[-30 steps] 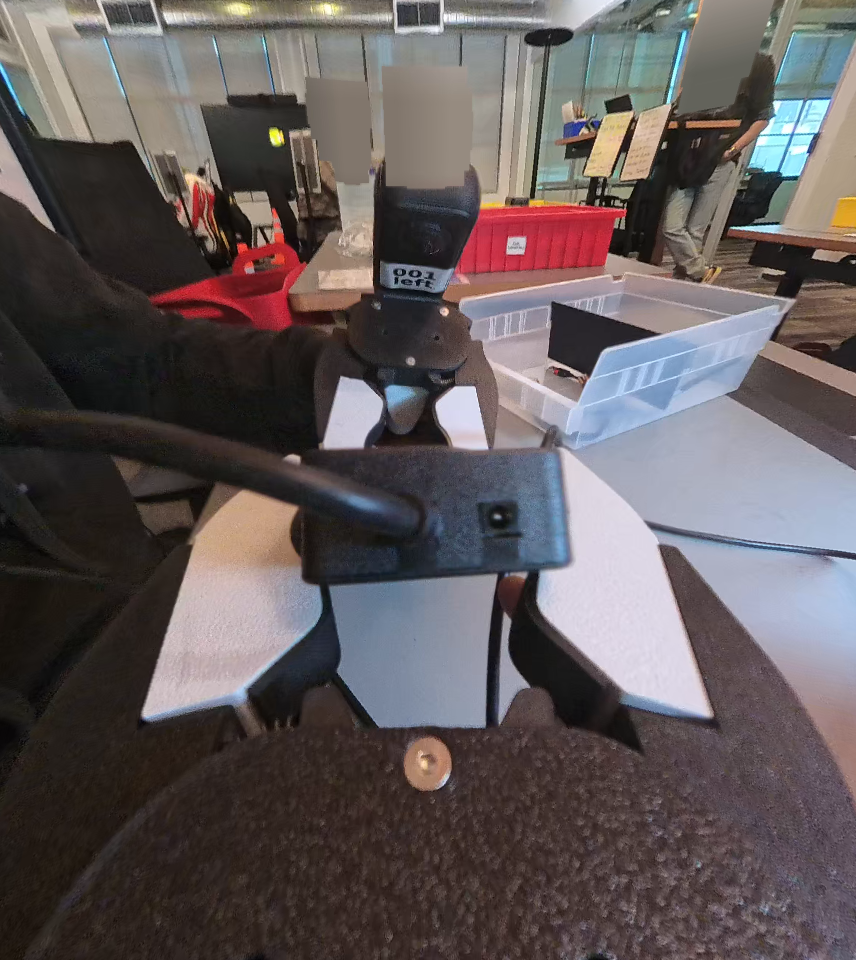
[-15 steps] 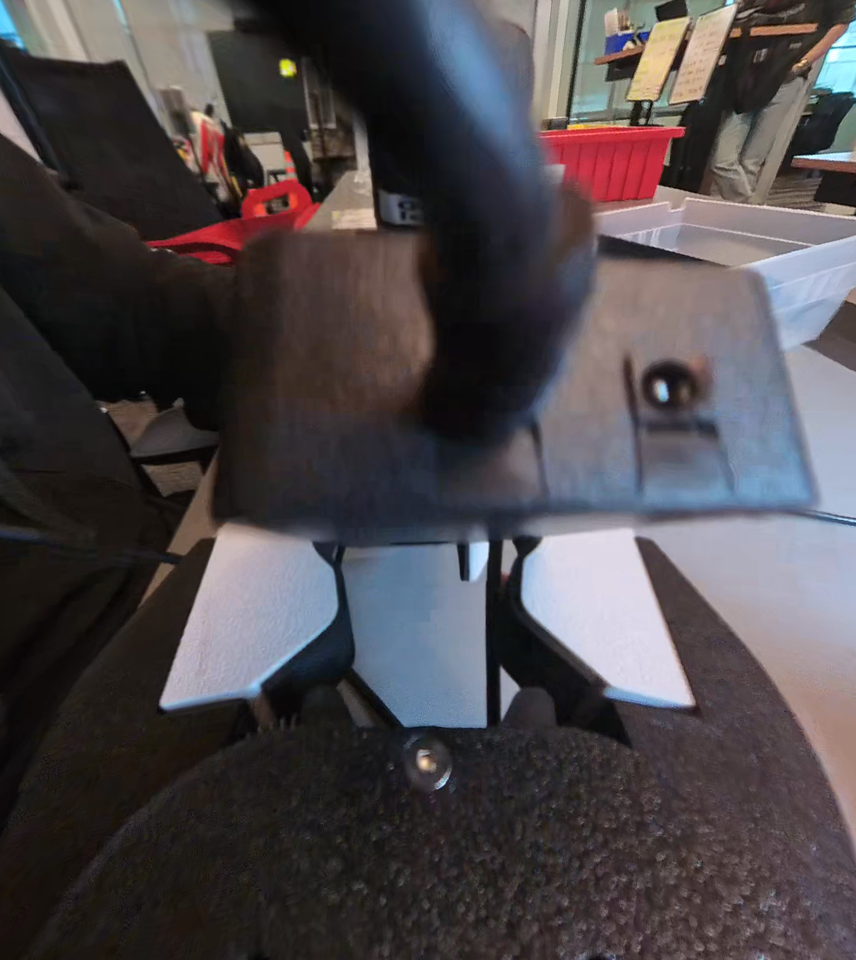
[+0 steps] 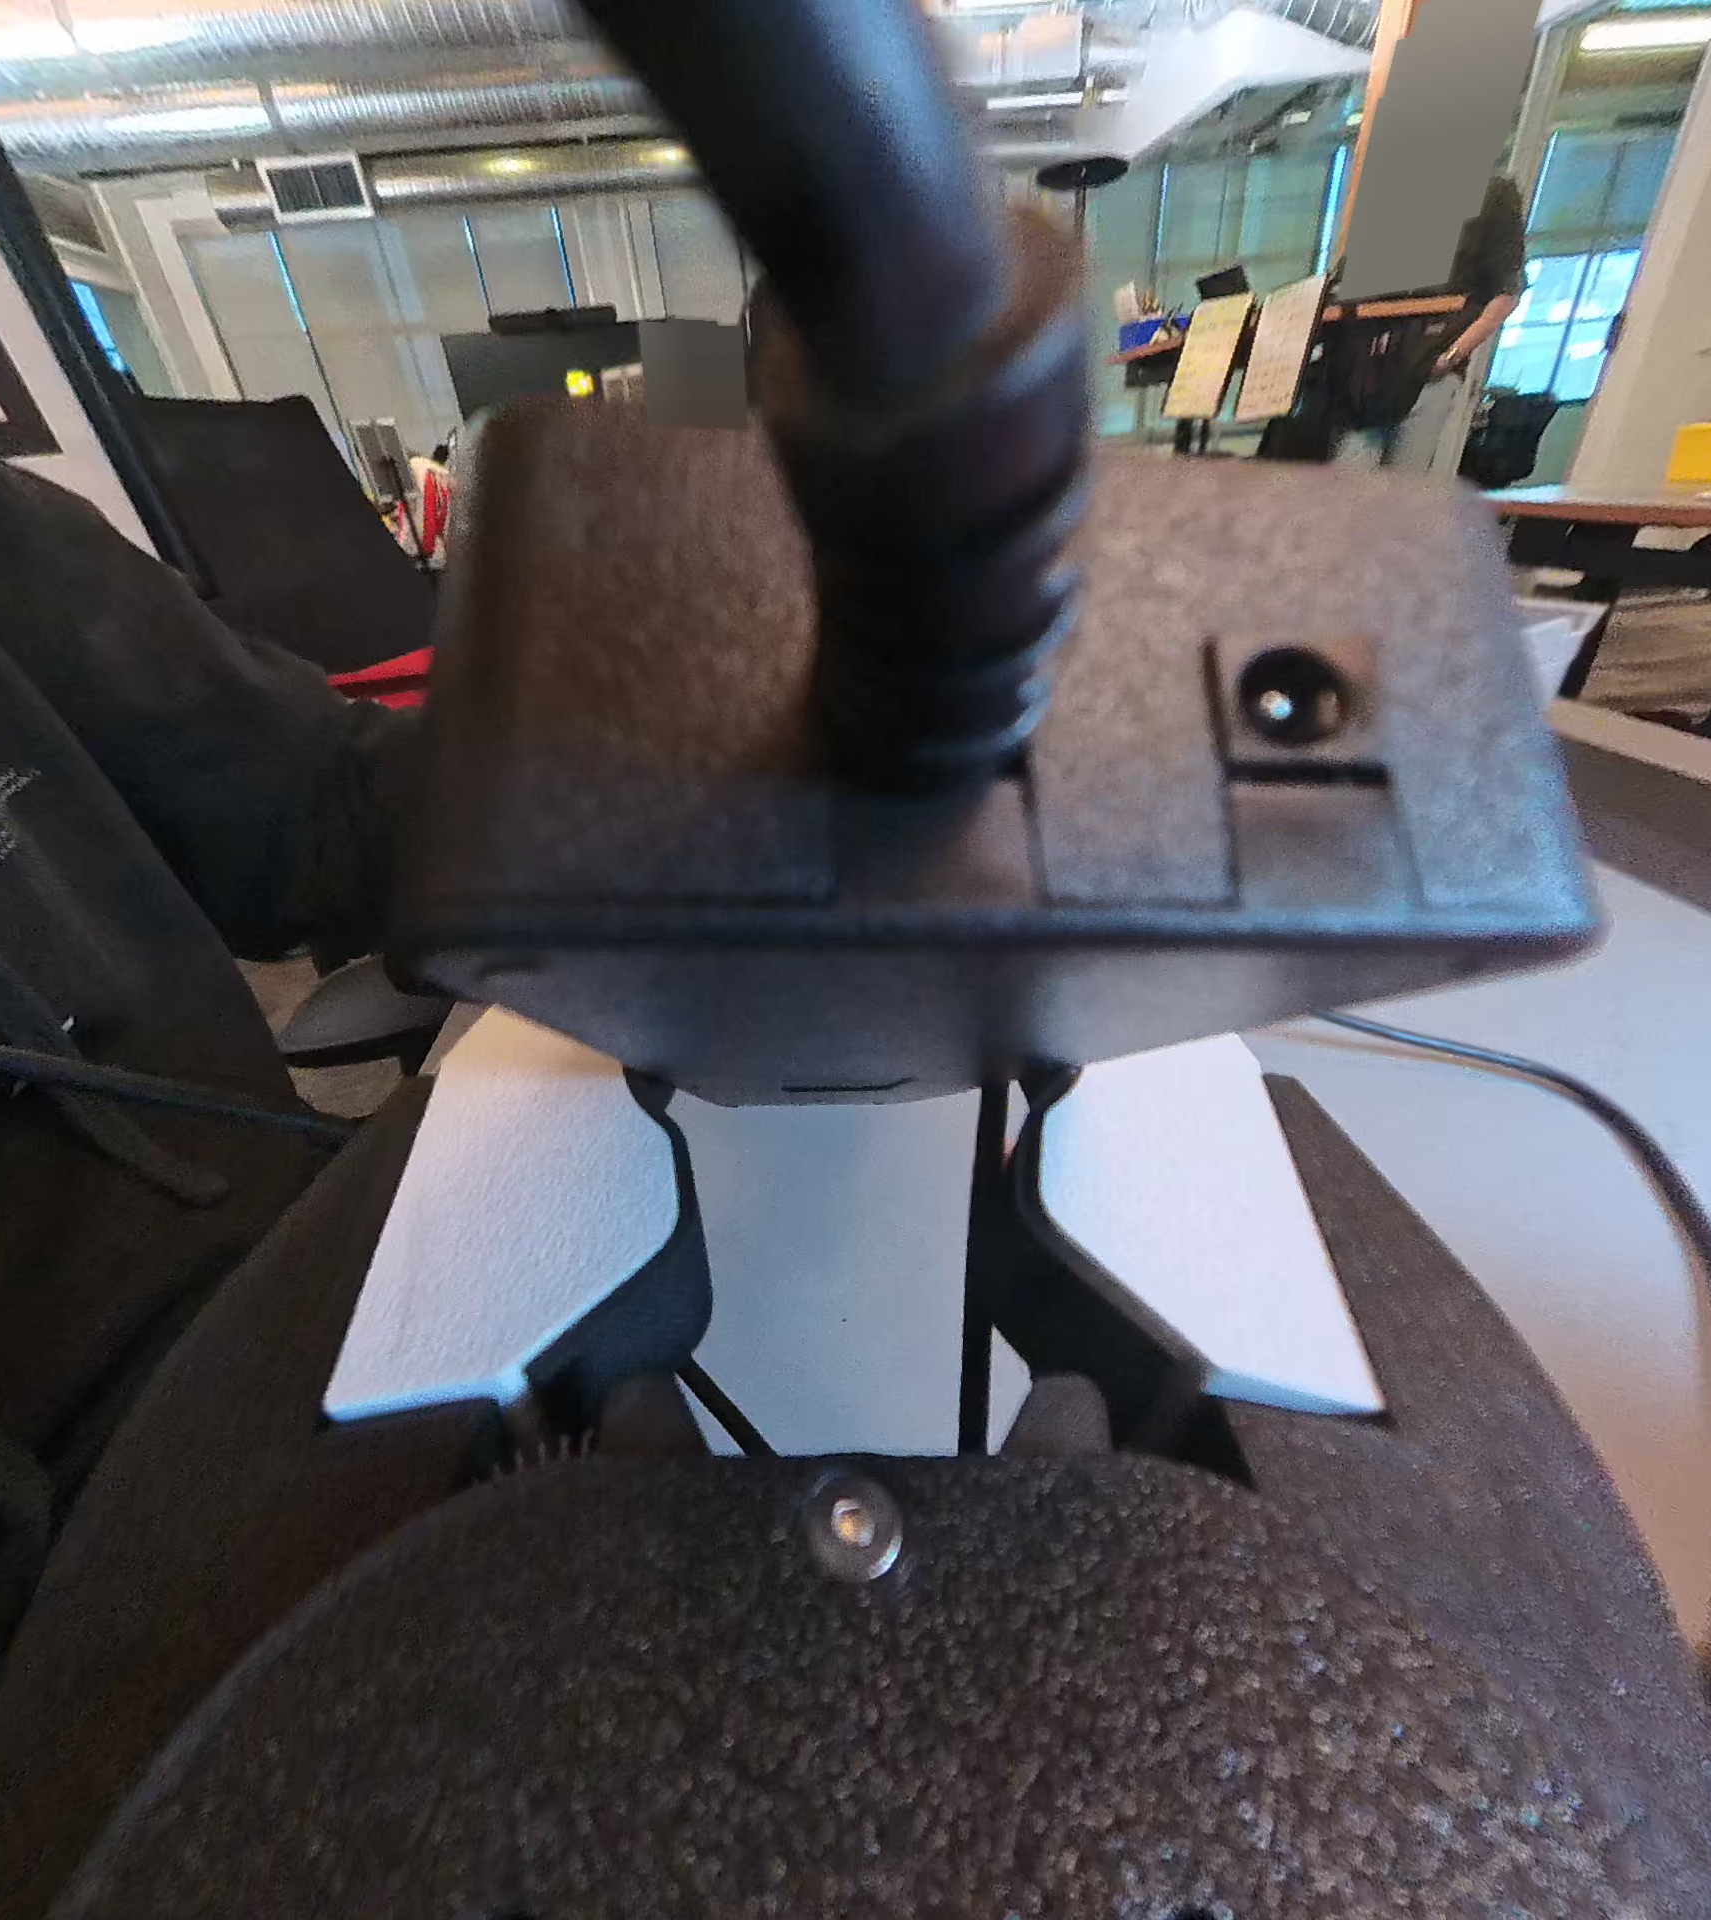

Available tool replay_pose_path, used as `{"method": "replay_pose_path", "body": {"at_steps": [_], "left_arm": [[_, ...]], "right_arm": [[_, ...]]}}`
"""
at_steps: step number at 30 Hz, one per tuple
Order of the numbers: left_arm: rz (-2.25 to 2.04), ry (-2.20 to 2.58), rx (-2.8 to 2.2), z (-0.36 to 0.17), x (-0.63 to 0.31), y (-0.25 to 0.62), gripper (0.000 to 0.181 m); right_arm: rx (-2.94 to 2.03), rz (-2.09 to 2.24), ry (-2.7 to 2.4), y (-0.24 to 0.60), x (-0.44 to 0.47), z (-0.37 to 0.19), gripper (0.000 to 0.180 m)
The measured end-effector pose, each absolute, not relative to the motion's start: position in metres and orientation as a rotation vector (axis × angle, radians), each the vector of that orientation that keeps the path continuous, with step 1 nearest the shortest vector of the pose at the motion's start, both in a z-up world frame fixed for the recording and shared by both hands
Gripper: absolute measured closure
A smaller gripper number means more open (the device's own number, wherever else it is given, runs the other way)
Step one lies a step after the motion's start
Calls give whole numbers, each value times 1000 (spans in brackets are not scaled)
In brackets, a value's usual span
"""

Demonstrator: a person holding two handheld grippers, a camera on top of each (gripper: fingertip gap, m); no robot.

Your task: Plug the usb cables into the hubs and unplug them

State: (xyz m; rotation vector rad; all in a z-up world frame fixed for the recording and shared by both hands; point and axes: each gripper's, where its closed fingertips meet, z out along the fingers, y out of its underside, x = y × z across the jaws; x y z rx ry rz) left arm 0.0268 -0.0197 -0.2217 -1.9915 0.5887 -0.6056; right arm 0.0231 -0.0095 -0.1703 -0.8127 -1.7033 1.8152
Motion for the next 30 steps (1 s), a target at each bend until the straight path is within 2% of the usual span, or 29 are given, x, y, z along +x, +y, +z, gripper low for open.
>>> {"method": "replay_pose_path", "body": {"at_steps": [10, 13, 17, 19, 21, 26, 30], "left_arm": [[-506, 330, -1791, -163, -50, -33, 140], [-451, 374, -1842, -174, -45, -33, 138], [-497, 513, -1931, -205, 8, -18, 110], [-515, 556, -1934, -214, 30, -9, 103], [-525, 564, -1897, -212, 41, -2, 119], [-498, 627, -1982, -222, 32, -9, 120], [-494, 640, -2051, -232, 28, -16, 120]], "right_arm": [[-804, 1806, -1610, 12, 26, -153, 115], [-819, 1804, -1593, 13, 23, -154, 115], [-819, 1854, -1537, 5, 19, -150, 115], [-811, 1876, -1542, -4, 19, -150, 114], [-799, 1870, -1575, -12, 19, -155, 114], [-855, 1866, -1608, -11, 18, -162, 115], [-873, 1867, -1643, -10, 19, -164, 108]]}}
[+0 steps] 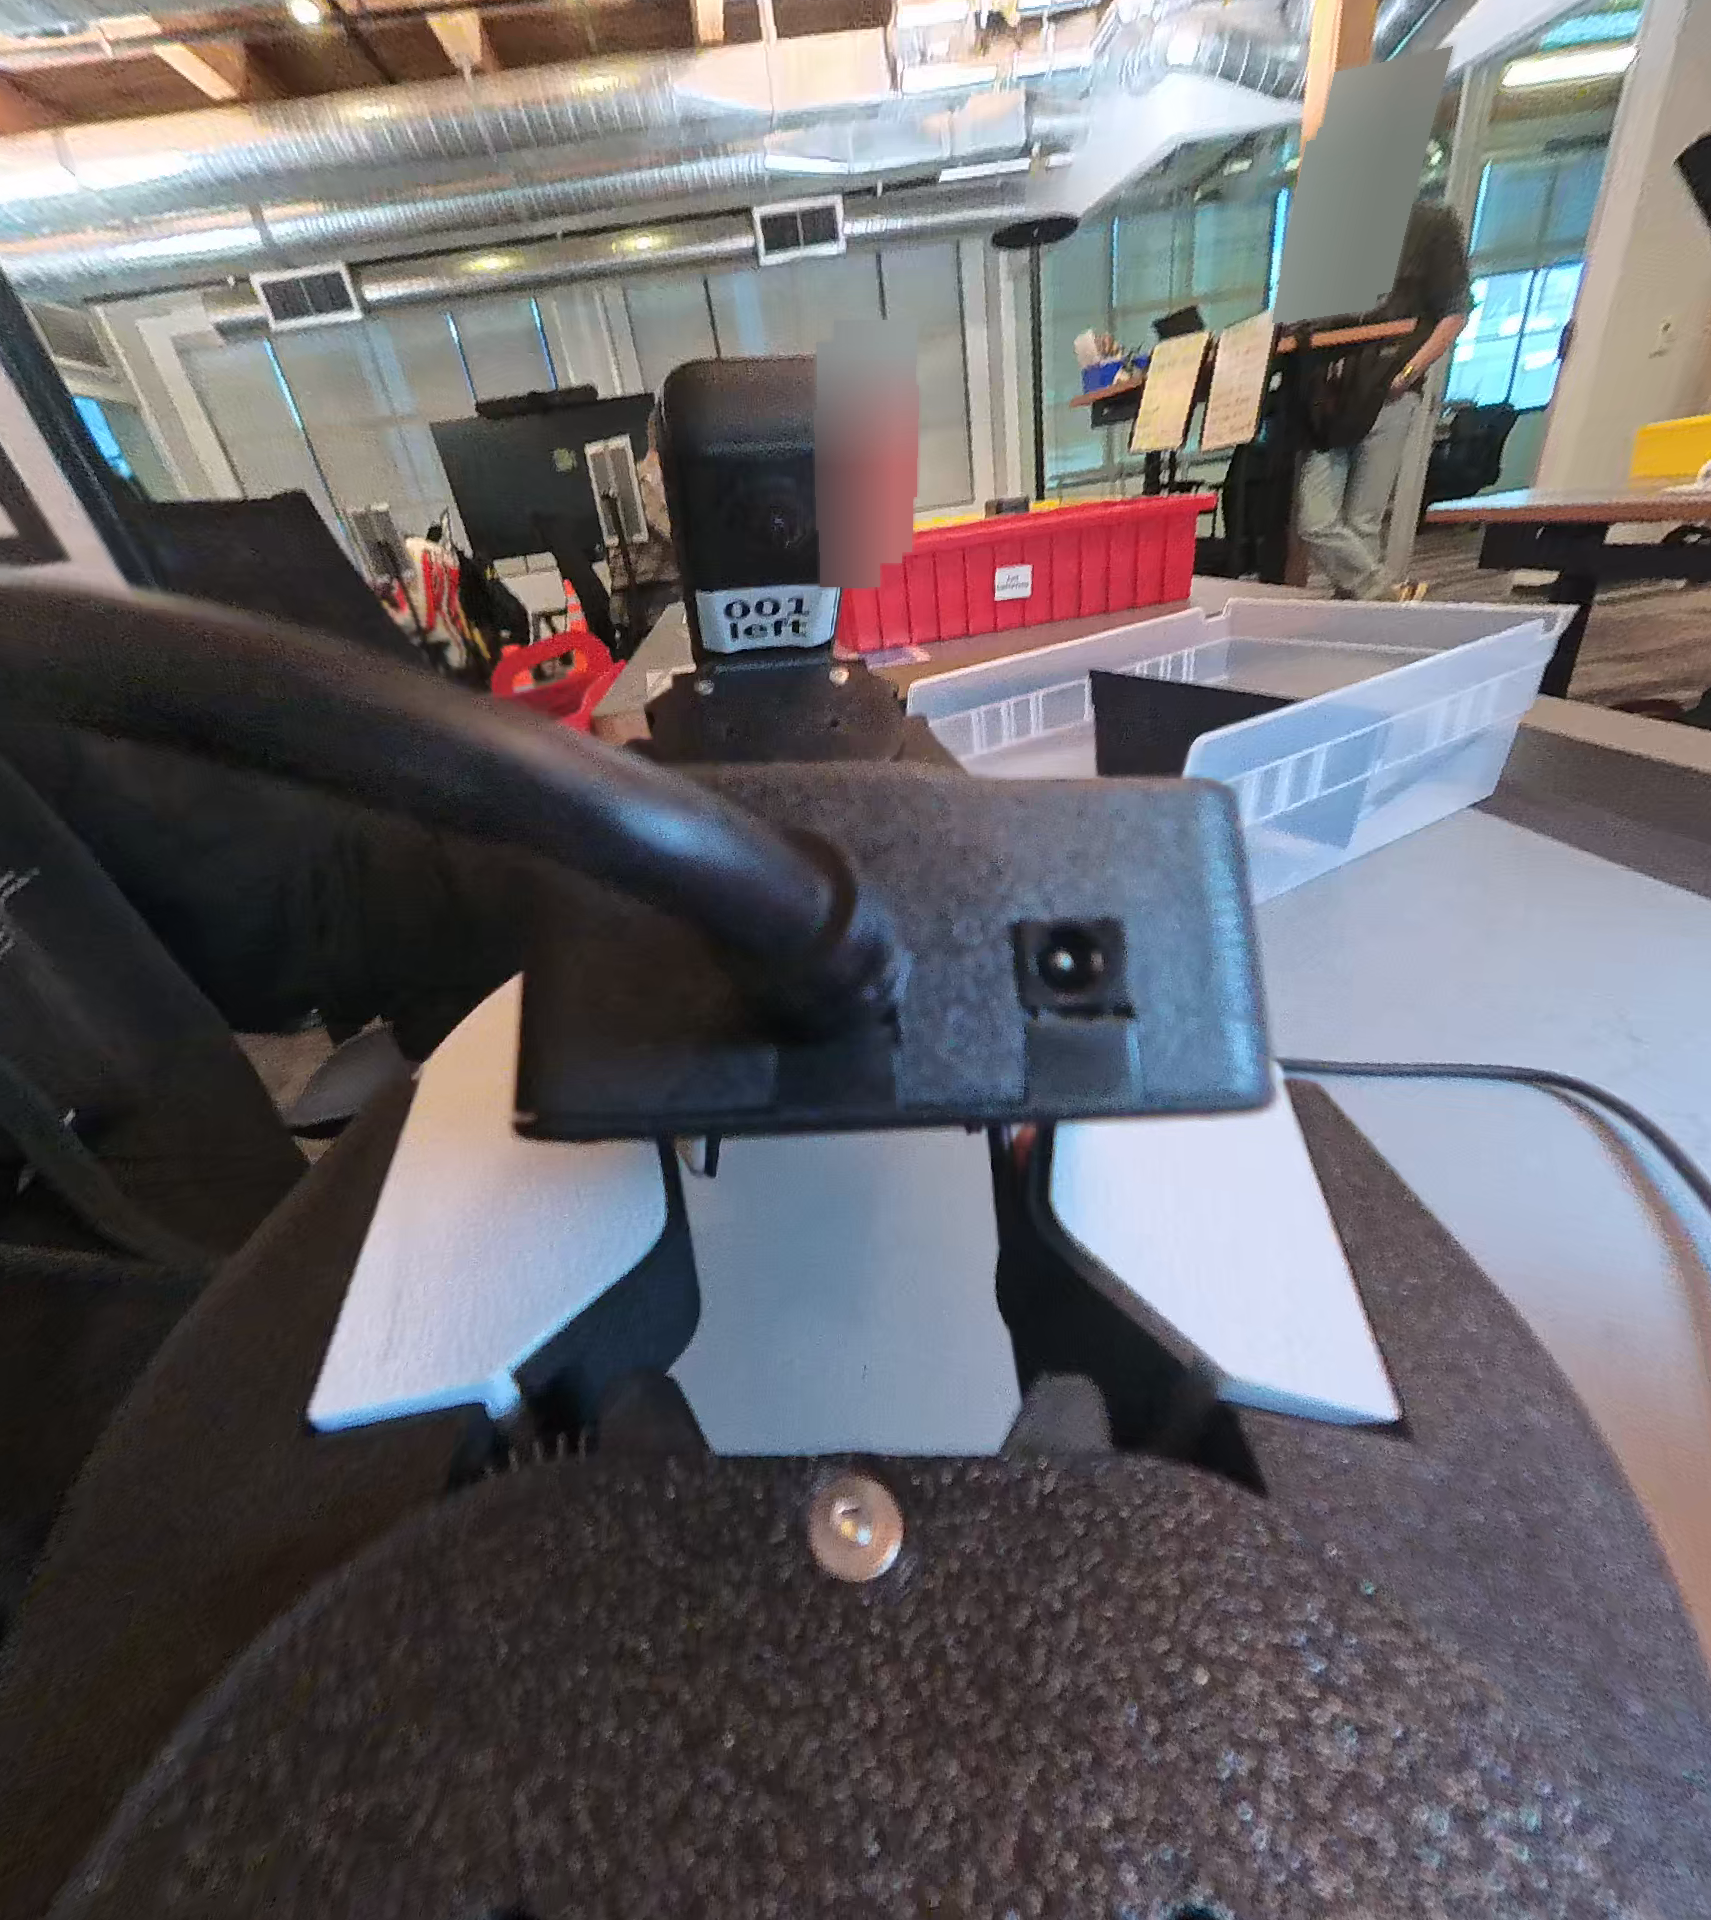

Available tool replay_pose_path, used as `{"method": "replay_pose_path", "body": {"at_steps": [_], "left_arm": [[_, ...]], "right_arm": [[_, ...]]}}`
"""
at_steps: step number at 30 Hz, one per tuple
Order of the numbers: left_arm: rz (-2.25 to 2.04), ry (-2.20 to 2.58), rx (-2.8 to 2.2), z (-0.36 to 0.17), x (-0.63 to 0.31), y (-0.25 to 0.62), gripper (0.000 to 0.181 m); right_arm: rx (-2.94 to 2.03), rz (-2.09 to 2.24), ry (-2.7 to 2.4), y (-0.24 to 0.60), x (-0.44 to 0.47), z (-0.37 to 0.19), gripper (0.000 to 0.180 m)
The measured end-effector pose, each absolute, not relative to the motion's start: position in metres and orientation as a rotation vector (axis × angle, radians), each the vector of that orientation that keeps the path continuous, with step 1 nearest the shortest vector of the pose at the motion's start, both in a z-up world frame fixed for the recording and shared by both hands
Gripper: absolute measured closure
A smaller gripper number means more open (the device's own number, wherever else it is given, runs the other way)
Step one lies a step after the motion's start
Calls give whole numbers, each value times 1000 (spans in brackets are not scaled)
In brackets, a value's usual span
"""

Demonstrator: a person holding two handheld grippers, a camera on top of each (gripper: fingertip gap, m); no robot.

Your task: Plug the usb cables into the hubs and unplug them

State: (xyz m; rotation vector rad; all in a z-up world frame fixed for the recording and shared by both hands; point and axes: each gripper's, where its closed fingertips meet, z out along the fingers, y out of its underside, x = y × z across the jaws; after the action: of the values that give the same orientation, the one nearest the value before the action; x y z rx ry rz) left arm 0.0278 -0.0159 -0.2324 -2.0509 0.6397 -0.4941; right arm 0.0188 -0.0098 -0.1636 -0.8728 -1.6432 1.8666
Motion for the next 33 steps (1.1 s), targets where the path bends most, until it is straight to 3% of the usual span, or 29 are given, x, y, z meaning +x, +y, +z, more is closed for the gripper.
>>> {"method": "replay_pose_path", "body": {"at_steps": [27, 33], "left_arm": [[-482, 582, -2002, -231, 16, -16, 124], [-324, 466, -1923, -178, -41, -29, 128]], "right_arm": [[-787, 1709, -1695, -8, 24, -163, 116], [-807, 1665, -1563, 31, 28, -135, 116]]}}
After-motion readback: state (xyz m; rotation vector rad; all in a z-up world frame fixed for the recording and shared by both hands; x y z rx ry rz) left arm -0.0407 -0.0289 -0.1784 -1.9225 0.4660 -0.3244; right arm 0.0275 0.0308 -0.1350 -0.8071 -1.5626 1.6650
